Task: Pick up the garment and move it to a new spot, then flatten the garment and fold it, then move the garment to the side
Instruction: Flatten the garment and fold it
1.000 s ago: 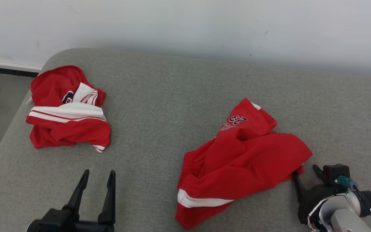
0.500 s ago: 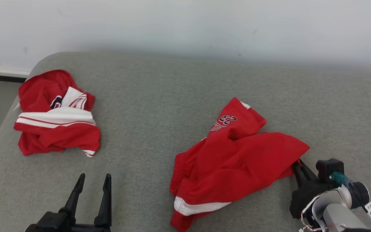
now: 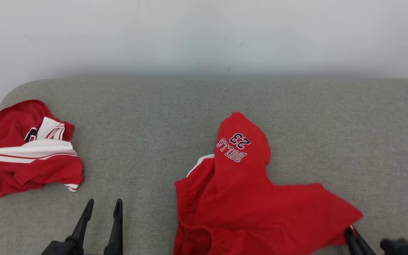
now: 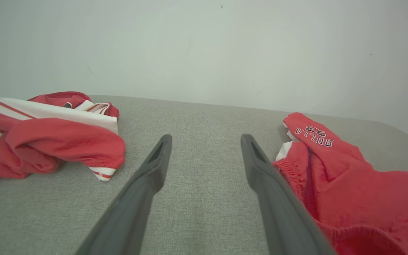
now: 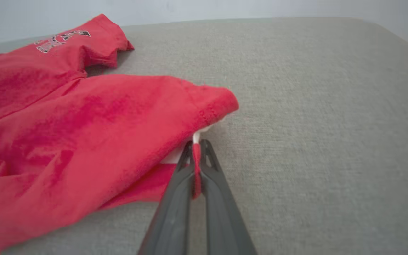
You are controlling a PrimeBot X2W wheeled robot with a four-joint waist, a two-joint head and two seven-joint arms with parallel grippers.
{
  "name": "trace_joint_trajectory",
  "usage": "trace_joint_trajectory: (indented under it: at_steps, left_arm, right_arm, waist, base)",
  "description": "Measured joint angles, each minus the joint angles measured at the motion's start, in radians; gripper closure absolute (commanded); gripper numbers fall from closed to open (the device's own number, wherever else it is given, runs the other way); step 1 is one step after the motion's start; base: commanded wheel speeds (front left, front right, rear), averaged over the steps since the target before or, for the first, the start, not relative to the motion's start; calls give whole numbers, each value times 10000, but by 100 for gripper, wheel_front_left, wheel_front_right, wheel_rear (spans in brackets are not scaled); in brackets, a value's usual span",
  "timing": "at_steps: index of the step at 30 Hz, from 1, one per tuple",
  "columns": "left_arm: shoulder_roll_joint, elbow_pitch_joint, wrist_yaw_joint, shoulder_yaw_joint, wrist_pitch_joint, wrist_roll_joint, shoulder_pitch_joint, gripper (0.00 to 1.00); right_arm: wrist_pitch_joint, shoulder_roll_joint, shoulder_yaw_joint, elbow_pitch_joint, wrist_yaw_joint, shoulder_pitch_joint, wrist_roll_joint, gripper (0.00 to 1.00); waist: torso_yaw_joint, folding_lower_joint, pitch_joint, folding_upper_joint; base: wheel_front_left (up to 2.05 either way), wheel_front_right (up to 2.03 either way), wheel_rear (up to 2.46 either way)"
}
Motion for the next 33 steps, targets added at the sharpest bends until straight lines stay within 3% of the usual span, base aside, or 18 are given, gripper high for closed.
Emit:
trace_joint_trajectory:
  at_steps: [1, 2, 12, 19, 25, 33]
  left_arm:
    - [0, 6, 0, 8, 0, 0, 36, 0]
    - [4, 25, 2, 13, 0, 0, 47, 0]
    - [17, 25, 0, 56, 0, 13, 94, 0]
    - [2, -2, 0, -10, 0, 46, 158, 0]
    - [2, -13, 0, -115, 0, 58, 21, 0]
    - [-84, 71, 0, -479, 0, 25, -323, 0]
  right_arm:
    - [201, 46, -144, -192, 0, 298, -40, 64]
    - [280, 136, -322, -424, 0, 590, -111, 0]
    - [874, 412, -1442, -2539, 0, 1603, -650, 0]
    - [1536, -13, -621, -3216, 0, 617, -798, 0]
    - [2073, -127, 307, -2406, 0, -1180, -771, 0]
    - [2048, -67, 782, 201, 0, -3408, -593, 0]
  waist:
    - [-46, 0, -12, 0]
    - [-86, 0, -25, 0]
    - [-156, 0, -279, -1]
    - [28, 0, -326, 0]
    - [362, 0, -247, 0]
    - [1086, 0, 35, 0]
  base:
    - [0, 0, 0]
    - [0, 0, 0]
    - [0, 0, 0]
    - [0, 0, 0]
    - [0, 0, 0]
    - [0, 0, 0]
